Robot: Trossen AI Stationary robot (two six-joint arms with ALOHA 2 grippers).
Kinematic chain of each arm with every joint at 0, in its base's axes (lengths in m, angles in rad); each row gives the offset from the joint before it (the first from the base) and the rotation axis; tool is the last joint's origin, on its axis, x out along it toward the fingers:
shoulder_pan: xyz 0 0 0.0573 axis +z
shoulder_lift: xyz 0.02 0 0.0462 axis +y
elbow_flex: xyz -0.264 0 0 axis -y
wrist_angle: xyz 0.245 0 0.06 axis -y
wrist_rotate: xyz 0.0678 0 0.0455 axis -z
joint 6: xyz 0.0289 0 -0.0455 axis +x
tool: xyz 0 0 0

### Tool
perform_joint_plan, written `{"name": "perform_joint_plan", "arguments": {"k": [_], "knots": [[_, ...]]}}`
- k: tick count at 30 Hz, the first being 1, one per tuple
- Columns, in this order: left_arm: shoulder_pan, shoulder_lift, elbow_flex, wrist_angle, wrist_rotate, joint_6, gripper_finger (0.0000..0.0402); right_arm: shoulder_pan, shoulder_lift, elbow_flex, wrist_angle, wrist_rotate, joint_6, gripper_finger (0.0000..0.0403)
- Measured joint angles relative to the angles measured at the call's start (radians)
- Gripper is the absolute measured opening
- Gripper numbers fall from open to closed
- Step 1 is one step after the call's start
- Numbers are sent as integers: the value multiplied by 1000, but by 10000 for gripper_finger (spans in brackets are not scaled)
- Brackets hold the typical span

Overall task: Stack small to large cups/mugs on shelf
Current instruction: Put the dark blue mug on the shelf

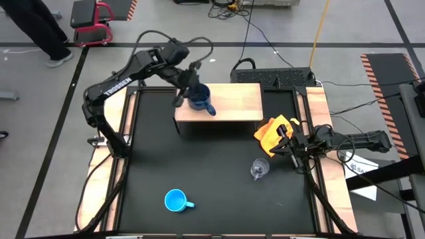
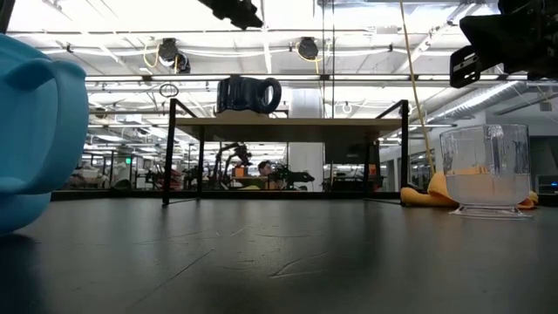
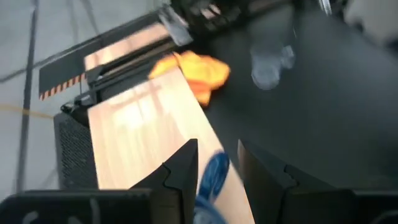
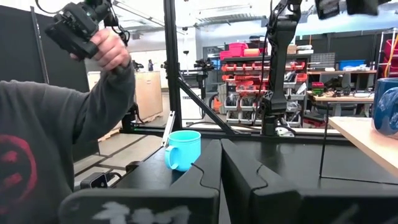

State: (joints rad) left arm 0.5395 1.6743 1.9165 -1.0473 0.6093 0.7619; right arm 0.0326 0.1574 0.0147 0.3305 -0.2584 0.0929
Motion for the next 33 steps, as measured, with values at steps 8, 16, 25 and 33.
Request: {"name": "perform_joint_plan", "arguments": {"k": [8,16,25,33], "knots": [[-35,3,-1,20,-6,-147,118,0,0,0,-5,0,0,0],[-13,-53,-1,-17,-7,-156,118,0,0,0,-18,0,61,0],[45,-132,-2,-124,-3,-158,118,0,0,0,-4,0,131,0],[63,-172,-1,-191,1,-138,118,0,0,3,96,11,68,0]]}}
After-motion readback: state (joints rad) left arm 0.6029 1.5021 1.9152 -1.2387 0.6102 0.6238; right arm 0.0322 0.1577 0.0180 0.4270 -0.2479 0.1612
